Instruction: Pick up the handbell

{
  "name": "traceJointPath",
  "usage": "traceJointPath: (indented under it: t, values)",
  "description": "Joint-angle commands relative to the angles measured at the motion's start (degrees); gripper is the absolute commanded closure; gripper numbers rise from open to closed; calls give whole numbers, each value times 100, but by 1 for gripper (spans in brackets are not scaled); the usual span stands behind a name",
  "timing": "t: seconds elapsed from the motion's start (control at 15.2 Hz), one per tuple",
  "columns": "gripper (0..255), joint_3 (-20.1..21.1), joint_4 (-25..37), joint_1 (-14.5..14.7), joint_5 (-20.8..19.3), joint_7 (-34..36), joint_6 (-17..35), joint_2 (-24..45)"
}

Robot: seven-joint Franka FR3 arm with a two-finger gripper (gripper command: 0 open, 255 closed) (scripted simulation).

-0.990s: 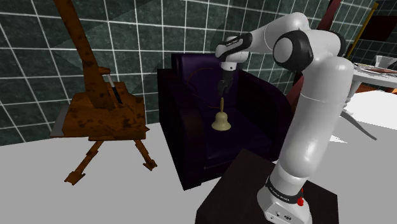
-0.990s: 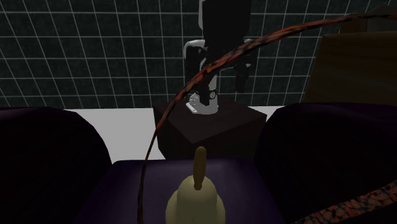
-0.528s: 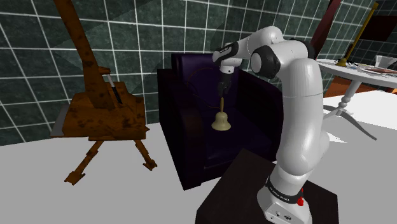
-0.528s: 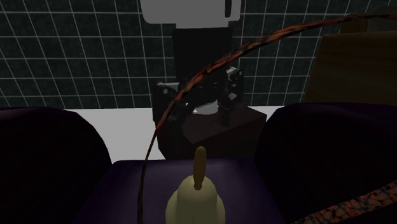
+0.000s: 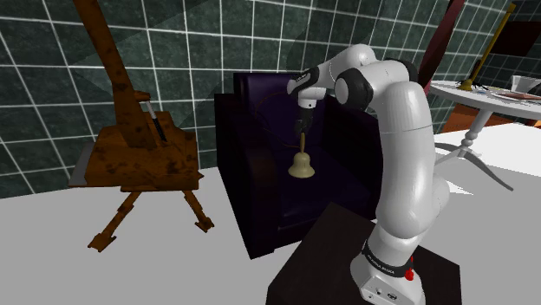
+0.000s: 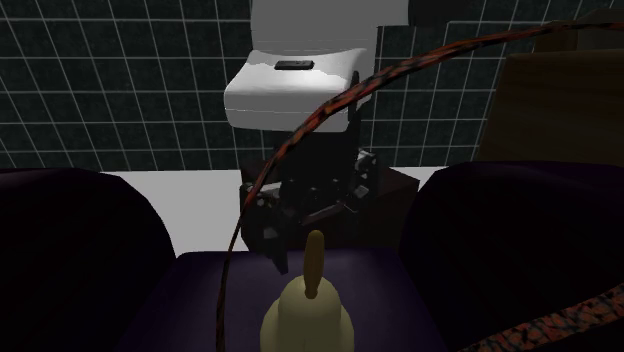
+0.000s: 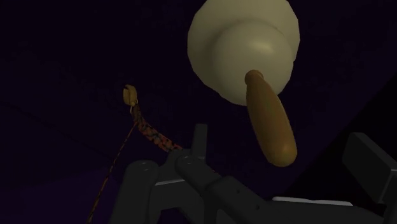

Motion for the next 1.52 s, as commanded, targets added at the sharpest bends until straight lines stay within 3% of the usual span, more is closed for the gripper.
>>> traceJointPath:
  t: [0.0, 0.07, 0.66, 1.45]
  values:
    - [0, 5, -29, -7, 13, -15, 51, 21]
    - [255, 3, -47, -1, 8, -12, 56, 7]
    - [255, 5, -29, -7, 13, -15, 51, 21]
    - [255, -83, 471, 11, -157, 103, -719, -282]
